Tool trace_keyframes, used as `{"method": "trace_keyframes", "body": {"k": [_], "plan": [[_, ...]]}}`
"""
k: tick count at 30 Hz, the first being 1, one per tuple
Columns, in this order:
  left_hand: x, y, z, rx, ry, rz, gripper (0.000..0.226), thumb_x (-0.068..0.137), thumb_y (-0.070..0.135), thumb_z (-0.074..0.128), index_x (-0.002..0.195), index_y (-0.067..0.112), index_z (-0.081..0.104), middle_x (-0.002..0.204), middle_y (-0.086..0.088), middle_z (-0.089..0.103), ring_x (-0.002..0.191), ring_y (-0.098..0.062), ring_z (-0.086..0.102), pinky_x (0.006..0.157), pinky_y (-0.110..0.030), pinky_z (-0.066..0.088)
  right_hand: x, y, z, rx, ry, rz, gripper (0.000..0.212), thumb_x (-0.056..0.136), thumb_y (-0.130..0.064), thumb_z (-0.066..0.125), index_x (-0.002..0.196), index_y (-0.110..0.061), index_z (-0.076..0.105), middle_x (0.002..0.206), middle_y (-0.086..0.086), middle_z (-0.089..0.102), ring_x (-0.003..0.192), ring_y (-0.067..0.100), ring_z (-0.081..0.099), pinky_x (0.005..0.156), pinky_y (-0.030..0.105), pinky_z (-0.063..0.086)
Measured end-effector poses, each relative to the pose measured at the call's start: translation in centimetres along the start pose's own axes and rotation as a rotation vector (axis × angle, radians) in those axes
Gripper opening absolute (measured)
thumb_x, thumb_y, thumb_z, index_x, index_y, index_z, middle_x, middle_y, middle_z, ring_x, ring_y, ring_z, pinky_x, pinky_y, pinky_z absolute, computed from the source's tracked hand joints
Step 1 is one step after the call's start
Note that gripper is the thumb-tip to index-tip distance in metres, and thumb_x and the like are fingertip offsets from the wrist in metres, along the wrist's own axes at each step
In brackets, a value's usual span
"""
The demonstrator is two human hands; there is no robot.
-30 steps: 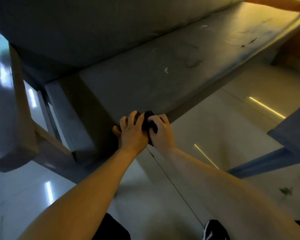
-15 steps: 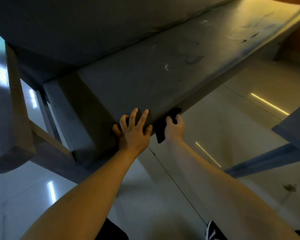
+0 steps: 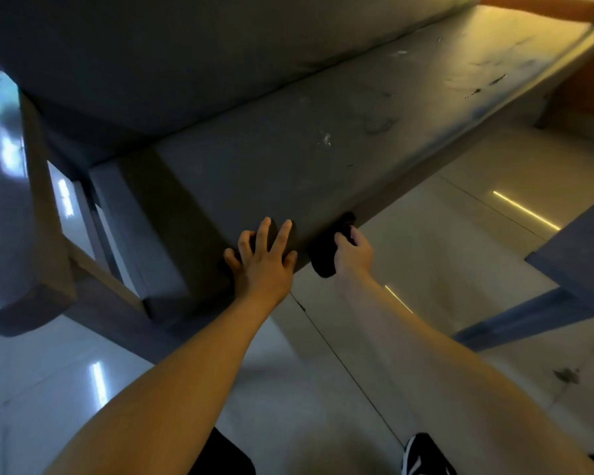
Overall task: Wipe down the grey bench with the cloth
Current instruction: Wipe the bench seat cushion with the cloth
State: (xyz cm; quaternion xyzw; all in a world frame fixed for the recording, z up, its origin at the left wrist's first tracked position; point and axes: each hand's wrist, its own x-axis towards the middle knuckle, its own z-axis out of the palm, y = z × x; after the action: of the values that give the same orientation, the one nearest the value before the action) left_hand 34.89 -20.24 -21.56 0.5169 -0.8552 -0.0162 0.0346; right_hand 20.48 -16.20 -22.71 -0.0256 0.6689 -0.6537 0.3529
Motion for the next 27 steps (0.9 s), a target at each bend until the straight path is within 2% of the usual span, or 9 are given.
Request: {"method": "trace_keyframes", "body": {"k": [5, 7, 10, 13, 16, 18, 20, 23, 27], "plan": [[0.1, -0.1, 0.3, 0.020, 0.009, -0.009, 0.062, 0.103, 0.058, 0.028, 0.155, 0.046, -0.004, 0.165, 0.000, -0.002, 0.142, -0.034, 0.007, 0.108, -0.056, 0.018, -1.6, 0.6, 1.5, -0.014, -0.050, 0.000, 0.027, 0.097, -0.019, 0.059, 0.123, -0.020, 0.068, 0.114, 0.002, 0.070, 0.104, 0.023, 0.067, 0.096, 0.044, 0.057], [0.0, 0.0, 0.3, 0.027, -0.002, -0.017, 0.062, 0.103, 0.058, 0.026, 0.155, 0.047, -0.005, 0.165, 0.000, -0.003, 0.142, -0.034, 0.005, 0.108, -0.056, 0.017, -2.8, 1.0, 1.5, -0.042, -0.072, -0.051, 0.017, 0.097, -0.013, 0.057, 0.109, -0.014, 0.070, 0.103, 0.005, 0.070, 0.096, 0.024, 0.067, 0.087, 0.038, 0.057], [0.0, 0.1, 0.1, 0.022, -0.024, -0.019, 0.060, 0.103, 0.058, 0.023, 0.155, 0.048, -0.006, 0.166, 0.000, -0.004, 0.143, -0.034, 0.004, 0.108, -0.055, 0.016, -4.2, 1.7, 1.0, -0.163, -0.165, -0.125, 0.008, 0.094, -0.011, 0.059, 0.091, -0.010, 0.066, 0.089, 0.009, 0.066, 0.085, 0.026, 0.064, 0.080, 0.043, 0.055], [0.0, -0.1, -0.1, 0.006, -0.027, -0.003, 0.060, 0.103, 0.059, 0.024, 0.154, 0.048, -0.006, 0.165, 0.000, -0.005, 0.142, -0.034, 0.002, 0.109, -0.056, 0.016, -3.8, 0.9, 0.8, -0.223, -0.166, -0.089, 0.007, 0.093, -0.021, 0.061, 0.092, -0.021, 0.069, 0.090, 0.004, 0.068, 0.085, 0.021, 0.066, 0.083, 0.046, 0.059], [0.1, -0.3, 0.0, -0.010, -0.026, 0.022, 0.063, 0.103, 0.058, 0.028, 0.155, 0.048, -0.006, 0.165, 0.000, -0.004, 0.142, -0.035, 0.004, 0.109, -0.057, 0.018, -1.6, -0.5, 0.0, -0.121, -0.015, -0.032, 0.009, 0.099, -0.027, 0.059, 0.106, -0.030, 0.064, 0.100, -0.002, 0.066, 0.093, 0.018, 0.065, 0.087, 0.042, 0.059], [0.2, -0.3, 0.0, -0.008, -0.022, 0.025, 0.064, 0.103, 0.058, 0.029, 0.155, 0.047, -0.006, 0.165, 0.000, -0.004, 0.144, -0.036, 0.005, 0.110, -0.057, 0.019, 0.0, -1.0, -0.5, -0.021, 0.033, 0.018, 0.019, 0.100, -0.028, 0.060, 0.120, -0.029, 0.061, 0.111, -0.002, 0.066, 0.101, 0.019, 0.065, 0.091, 0.041, 0.057], [0.2, -0.3, 0.1, 0.002, -0.020, 0.023, 0.064, 0.103, 0.058, 0.029, 0.155, 0.047, -0.007, 0.165, 0.000, -0.005, 0.144, -0.036, 0.005, 0.110, -0.057, 0.019, 0.5, -1.0, 0.0, 0.016, 0.007, 0.043, 0.027, 0.100, -0.026, 0.062, 0.127, -0.025, 0.060, 0.118, -0.001, 0.065, 0.108, 0.020, 0.064, 0.096, 0.043, 0.056], [0.2, -0.3, 0.3, 0.019, 0.002, 0.019, 0.064, 0.103, 0.058, 0.028, 0.156, 0.046, -0.006, 0.165, -0.001, -0.004, 0.144, -0.035, 0.007, 0.110, -0.056, 0.018, -0.7, -0.4, 1.5, 0.025, 0.012, 0.026, 0.013, 0.100, -0.022, 0.061, 0.111, -0.029, 0.061, 0.106, -0.004, 0.065, 0.103, 0.020, 0.064, 0.094, 0.041, 0.055], [0.1, -0.4, 0.4, 0.029, -0.002, 0.014, 0.063, 0.103, 0.059, 0.026, 0.155, 0.046, -0.006, 0.166, -0.002, -0.004, 0.144, -0.036, 0.006, 0.110, -0.057, 0.018, -3.0, 0.7, 1.9, -0.052, -0.012, -0.048, 0.011, 0.098, -0.019, 0.061, 0.092, -0.028, 0.063, 0.096, 0.000, 0.066, 0.091, 0.018, 0.064, 0.080, 0.034, 0.056]]}}
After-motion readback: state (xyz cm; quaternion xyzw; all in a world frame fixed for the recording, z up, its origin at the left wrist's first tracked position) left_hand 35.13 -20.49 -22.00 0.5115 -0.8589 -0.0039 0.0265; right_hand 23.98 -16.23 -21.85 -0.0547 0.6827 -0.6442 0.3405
